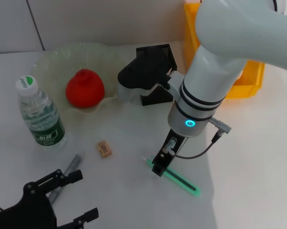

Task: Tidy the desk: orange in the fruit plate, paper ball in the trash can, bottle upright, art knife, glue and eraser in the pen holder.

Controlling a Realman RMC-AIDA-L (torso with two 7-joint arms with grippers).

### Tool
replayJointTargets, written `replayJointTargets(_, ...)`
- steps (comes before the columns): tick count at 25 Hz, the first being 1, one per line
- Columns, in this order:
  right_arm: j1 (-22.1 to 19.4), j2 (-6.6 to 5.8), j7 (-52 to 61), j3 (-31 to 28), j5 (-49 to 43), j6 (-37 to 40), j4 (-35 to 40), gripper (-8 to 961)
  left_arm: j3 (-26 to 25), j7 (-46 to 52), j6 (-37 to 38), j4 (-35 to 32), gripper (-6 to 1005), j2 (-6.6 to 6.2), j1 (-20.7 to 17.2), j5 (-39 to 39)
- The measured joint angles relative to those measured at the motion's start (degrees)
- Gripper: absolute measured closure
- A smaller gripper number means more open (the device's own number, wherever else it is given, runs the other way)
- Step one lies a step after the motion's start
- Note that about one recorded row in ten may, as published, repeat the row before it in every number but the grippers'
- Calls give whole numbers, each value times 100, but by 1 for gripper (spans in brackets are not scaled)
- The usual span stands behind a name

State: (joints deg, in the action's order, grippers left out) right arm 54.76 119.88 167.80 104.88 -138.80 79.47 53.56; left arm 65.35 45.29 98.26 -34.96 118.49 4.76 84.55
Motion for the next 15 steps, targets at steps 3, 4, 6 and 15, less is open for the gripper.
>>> replayJointTargets(3, -1, 0, -4, 21, 3, -8, 0, 560, 5, 3, 3, 7, 224, 6, -1, 1)
replayJointTargets(4, -4, 0, -5, 28, 4, -12, -4, 560, 6, 4, 5, 7, 224, 6, -2, 1)
replayJointTargets(6, -10, 0, -6, 32, 3, -18, -7, 560, 11, 5, 10, 9, 224, 8, -2, 1)
replayJointTargets(15, -18, 0, -35, 32, 10, -1, -13, 657, 35, 6, 10, 102, 224, 8, 63, 0)
